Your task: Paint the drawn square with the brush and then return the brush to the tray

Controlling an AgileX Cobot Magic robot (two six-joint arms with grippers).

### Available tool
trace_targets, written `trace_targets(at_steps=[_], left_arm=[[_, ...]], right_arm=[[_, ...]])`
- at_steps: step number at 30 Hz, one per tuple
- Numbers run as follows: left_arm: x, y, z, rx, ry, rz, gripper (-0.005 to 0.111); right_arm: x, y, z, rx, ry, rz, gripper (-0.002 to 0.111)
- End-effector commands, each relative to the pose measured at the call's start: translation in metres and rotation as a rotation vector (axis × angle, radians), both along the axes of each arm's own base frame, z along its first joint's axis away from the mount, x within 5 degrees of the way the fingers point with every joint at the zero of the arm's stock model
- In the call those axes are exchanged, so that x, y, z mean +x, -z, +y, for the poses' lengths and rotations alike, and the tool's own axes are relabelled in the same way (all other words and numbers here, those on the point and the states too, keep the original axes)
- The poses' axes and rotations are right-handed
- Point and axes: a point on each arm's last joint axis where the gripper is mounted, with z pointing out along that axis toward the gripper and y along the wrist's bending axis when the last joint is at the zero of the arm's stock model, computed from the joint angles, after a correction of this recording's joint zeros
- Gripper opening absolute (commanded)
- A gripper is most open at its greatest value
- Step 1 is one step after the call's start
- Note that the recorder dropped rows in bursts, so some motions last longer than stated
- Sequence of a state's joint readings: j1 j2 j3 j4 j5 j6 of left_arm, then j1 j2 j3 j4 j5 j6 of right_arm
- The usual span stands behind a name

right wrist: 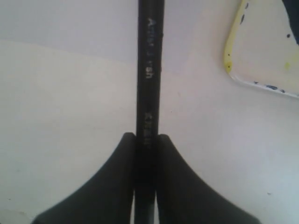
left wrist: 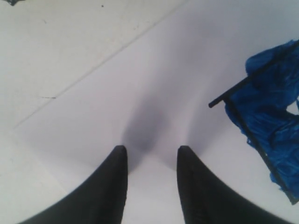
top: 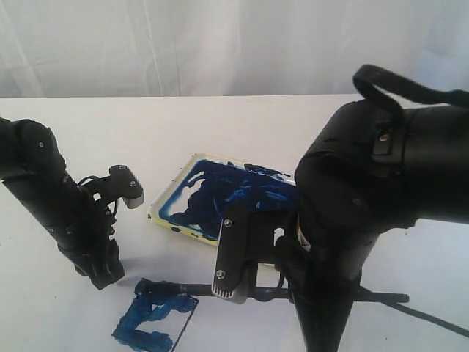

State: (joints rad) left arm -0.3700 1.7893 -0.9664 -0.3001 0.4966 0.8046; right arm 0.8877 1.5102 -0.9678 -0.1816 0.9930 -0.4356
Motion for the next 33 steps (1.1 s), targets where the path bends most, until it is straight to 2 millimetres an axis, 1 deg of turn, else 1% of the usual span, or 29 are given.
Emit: trace_targets(at_steps=[1, 2, 5, 8, 14, 17, 20, 25, 27, 30, 33], left_arm=[[-0.007, 0.009, 0.002, 0.031, 0.022, 0.067, 0.042], [-0.007, 0.009, 0.002, 0.031, 0.022, 0.067, 0.042], [-0.007, 0.009, 0.002, 0.031, 0.022, 0.067, 0.042], [-0.007, 0.009, 0.002, 0.031, 0.022, 0.067, 0.042], [-0.007, 0.009, 0.002, 0.031, 0.023, 0.069, 0.042], [-0.007, 0.009, 0.002, 0.031, 0.023, 0.069, 0.042], [-0.007, 0.009, 0.002, 0.031, 0.023, 0.069, 0.042], [-0.007, 0.009, 0.002, 0.031, 0.023, 0.069, 0.042], [-0.007, 0.009, 0.002, 0.031, 0.023, 0.069, 0.042], [-0.007, 0.009, 0.002, 0.031, 0.023, 0.069, 0.042], [-0.007, 0.009, 0.002, 0.031, 0.023, 0.069, 0.042]], right_arm=[[-0.002, 0.006, 0.002, -0.008, -0.014, 0.041, 0.000], [-0.001, 0.008, 0.003, -0.014, -0.014, 0.046, 0.000], [0.002, 0.026, 0.007, -0.065, -0.011, 0.088, 0.000], [0.004, 0.034, 0.008, -0.093, 0.014, 0.106, 0.000], [0.003, 0.032, -0.007, -0.263, 0.056, 0.108, 0.000], [0.003, 0.031, -0.009, -0.277, 0.059, 0.109, 0.000], [0.002, 0.025, -0.010, -0.252, 0.056, 0.091, 0.000], [0.000, 0.004, -0.010, -0.134, 0.039, 0.011, 0.000], [0.001, -0.001, -0.009, -0.088, 0.033, -0.019, 0.000], [0.002, 0.000, -0.005, -0.053, 0.028, -0.032, 0.000], [0.004, 0.010, -0.002, -0.070, 0.028, -0.001, 0.000]])
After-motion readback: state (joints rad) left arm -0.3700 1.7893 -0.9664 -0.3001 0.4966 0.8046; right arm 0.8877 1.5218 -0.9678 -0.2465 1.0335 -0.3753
